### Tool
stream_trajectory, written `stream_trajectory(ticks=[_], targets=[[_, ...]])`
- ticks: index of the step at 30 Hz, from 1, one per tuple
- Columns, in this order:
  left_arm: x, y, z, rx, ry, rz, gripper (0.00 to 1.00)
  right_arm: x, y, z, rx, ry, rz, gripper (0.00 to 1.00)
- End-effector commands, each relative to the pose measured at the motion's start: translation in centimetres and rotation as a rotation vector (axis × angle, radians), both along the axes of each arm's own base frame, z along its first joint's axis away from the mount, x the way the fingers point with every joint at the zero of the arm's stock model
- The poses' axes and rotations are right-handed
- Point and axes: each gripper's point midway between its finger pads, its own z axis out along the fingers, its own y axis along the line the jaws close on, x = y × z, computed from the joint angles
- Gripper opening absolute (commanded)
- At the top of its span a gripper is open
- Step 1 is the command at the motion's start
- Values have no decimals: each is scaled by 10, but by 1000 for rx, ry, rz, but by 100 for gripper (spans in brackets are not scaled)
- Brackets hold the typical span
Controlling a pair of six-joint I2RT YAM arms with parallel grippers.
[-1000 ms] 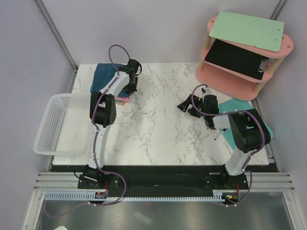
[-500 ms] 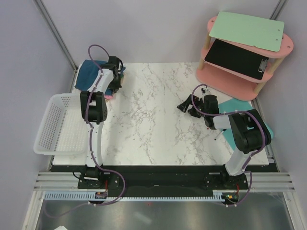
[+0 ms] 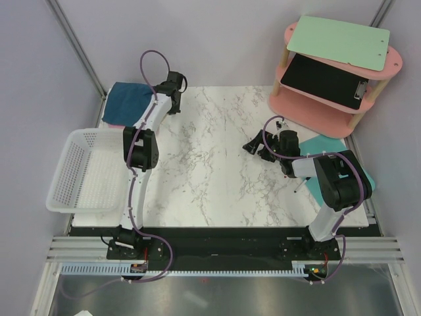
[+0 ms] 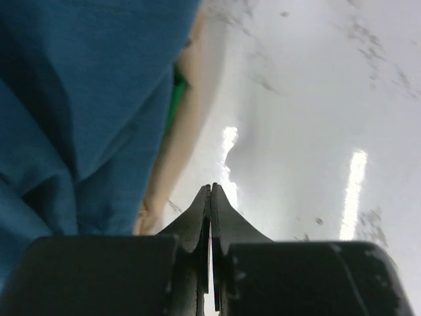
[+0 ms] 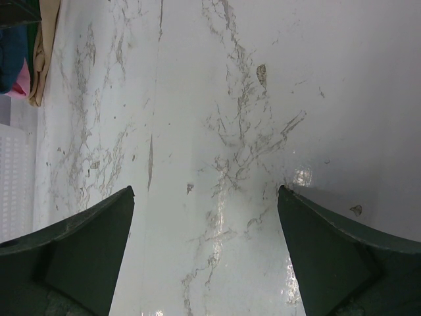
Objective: Fold and stack the t-shirts
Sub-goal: Put the neatly folded tshirt into the corner of the board with the left arm
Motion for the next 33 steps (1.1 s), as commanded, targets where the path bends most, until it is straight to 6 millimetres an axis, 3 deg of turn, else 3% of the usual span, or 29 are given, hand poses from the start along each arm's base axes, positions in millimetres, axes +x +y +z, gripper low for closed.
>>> stream_trajectory(ticks=[1, 6, 14, 20, 25, 28, 30, 31, 32, 33], targets=[[11, 58, -6, 232, -31, 128, 2, -27, -5, -40, -50, 164, 9, 98], [3, 86, -22, 255, -10, 235, 2, -29, -5, -39, -52, 163, 12, 98], [-4, 137, -21, 178, -13, 394, 2, -33, -7, -36, -60, 154, 15, 98], [-2, 150, -12, 143, -30, 410, 2, -36, -7, -39, -60, 160, 19, 98], [4, 134, -4, 93, -47, 369, 2, -37, -7, -37, -58, 154, 19, 98], [8, 108, 18, 72, -84, 314, 2, -38, -8, -34, -61, 145, 18, 98], [10, 80, 48, 59, -133, 246, 6, -36, -9, -29, -64, 134, 14, 98], [11, 69, 59, 57, -152, 217, 16, -36, -8, -28, -63, 131, 16, 98], [8, 55, 76, 34, -172, 180, 31, -35, -10, -24, -70, 119, 13, 98], [5, 36, 88, 22, -190, 146, 54, -36, -10, -25, -79, 126, 17, 98]])
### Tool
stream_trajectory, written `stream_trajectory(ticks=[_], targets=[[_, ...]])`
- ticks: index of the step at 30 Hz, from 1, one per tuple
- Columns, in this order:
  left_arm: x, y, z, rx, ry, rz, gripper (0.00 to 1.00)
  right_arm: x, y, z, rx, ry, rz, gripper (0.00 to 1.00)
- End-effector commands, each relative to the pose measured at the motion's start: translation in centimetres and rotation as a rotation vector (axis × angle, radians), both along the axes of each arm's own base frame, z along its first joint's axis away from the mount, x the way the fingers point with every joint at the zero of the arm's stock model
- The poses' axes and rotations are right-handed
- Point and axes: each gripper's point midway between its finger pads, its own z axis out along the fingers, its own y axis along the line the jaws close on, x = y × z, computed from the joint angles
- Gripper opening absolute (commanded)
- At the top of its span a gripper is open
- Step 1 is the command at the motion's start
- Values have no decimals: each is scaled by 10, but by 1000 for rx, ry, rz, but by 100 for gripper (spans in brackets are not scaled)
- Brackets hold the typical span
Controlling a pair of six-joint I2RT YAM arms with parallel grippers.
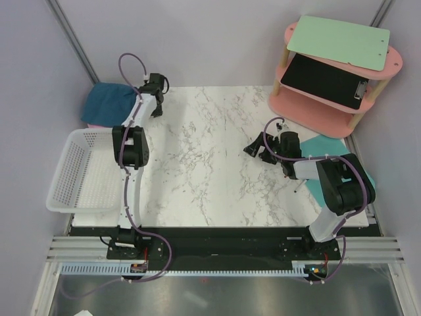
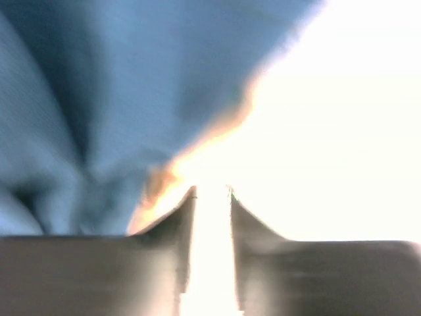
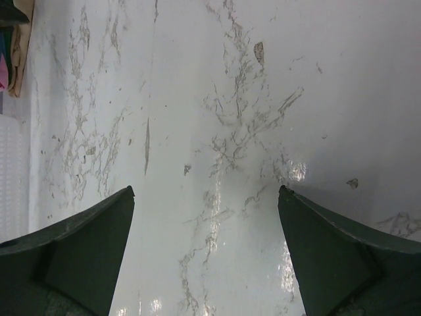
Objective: Fold and stack the t-shirts
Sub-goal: Put the neatly folded tshirt into the corner of the board with the left arm
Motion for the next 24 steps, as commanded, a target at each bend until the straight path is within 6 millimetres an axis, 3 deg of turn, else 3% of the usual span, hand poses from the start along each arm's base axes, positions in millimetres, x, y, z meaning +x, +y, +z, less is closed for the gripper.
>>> stream_trajectory(ticks=[1, 4, 5, 7, 8, 9, 10, 11, 12, 13, 14, 16, 17, 19, 20, 24], targets=[[3, -83, 111, -69, -200, -175, 79, -22, -8, -22, -75, 102, 8, 98], [-13, -126, 131, -151, -219, -275, 99, -20, -17, -15, -143, 94, 1, 98], [-23, -135, 122, -179, -192, -292, 100, -18, -19, -6, -159, 70, -3, 98], [-40, -163, 133, -273, -203, -355, 100, -15, -31, 2, -226, 53, -25, 98], [-51, -169, 110, -298, -164, -360, 100, -13, -33, 15, -242, 23, -33, 98], [-62, -178, 118, -333, -174, -386, 100, -15, -42, 15, -284, 34, -60, 98], [-71, -185, 112, -377, -166, -383, 100, -11, -46, 23, -312, 9, -63, 98], [-87, -189, 85, -398, -122, -383, 100, -10, -50, 35, -325, -19, -77, 98], [-96, -191, 81, -422, -122, -385, 100, -12, -54, 38, -345, -17, -84, 98], [-105, -195, 90, -459, -146, -385, 100, -11, -61, 43, -372, -32, -109, 98], [-129, -194, 65, -466, -91, -381, 100, -11, -63, 54, -376, -56, -121, 98], [-140, -200, 77, -516, -151, -401, 100, -14, -67, 65, -385, -79, -137, 98], [-158, -199, 58, -515, -110, -404, 100, -15, -72, 68, -398, -85, -157, 98], [-171, -196, 63, -507, -128, -407, 100, -17, -77, 75, -411, -103, -176, 98], [-184, -194, 53, -492, -99, -401, 100, -19, -79, 75, -418, -103, -182, 98], [-214, -193, 41, -489, -61, -403, 100, -26, -87, 70, -462, -81, -197, 98]])
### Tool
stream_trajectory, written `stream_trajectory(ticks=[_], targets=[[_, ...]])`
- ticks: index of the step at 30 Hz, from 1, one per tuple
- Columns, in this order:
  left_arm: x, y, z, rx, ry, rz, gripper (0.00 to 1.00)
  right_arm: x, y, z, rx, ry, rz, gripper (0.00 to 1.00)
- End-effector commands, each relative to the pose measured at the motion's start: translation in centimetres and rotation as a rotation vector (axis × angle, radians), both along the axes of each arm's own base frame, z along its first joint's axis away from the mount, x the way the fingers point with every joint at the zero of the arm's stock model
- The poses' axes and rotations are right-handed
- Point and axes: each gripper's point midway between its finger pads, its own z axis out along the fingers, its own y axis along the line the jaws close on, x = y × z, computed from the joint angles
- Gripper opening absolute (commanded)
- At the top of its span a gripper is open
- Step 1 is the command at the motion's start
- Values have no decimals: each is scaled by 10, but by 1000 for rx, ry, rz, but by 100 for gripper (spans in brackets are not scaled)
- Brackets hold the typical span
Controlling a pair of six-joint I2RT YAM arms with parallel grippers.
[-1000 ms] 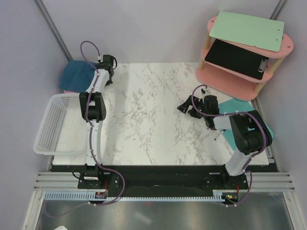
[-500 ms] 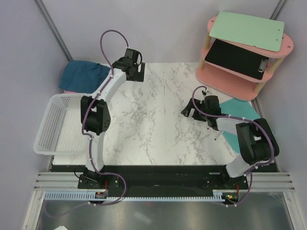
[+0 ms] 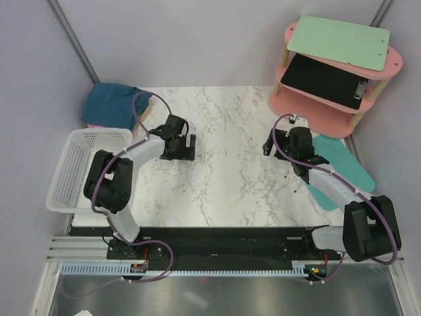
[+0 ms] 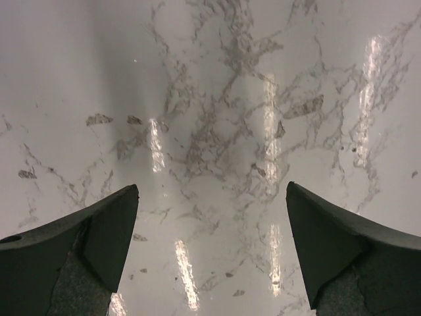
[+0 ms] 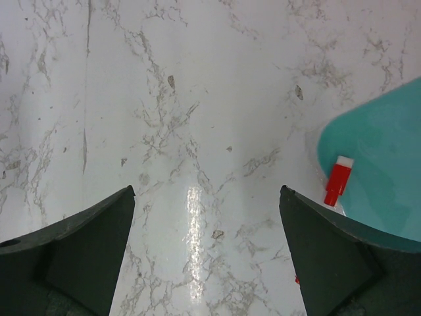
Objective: Fold and stack the t-shirts
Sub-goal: Put the neatly folded tshirt into the corner of the board with the left arm
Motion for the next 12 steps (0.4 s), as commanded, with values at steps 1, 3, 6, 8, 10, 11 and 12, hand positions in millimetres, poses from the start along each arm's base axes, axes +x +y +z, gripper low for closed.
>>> stream_trajectory(ticks=[1, 3, 6, 8, 10, 11, 12], targets=[[-3, -15, 31, -80, -131, 16, 100, -5, -18, -1, -102, 16, -54, 98], [-10, -10, 27, -62, -124, 27, 100, -9, -31, -7, -152, 47, -101, 98], [-19, -1, 18, -30, -110, 39, 100, -11, -37, -9, -179, 65, -121, 98], [-23, 3, 13, -16, -101, 45, 100, -11, -39, -9, -189, 68, -129, 98], [-25, 5, 14, -13, -108, 38, 99, -10, -41, -7, -198, 64, -139, 98], [-23, 4, 16, -16, -118, 35, 99, -10, -41, -8, -199, 66, -138, 98], [-22, 6, 20, -9, -136, 42, 100, -9, -42, -7, -200, 65, -142, 98]])
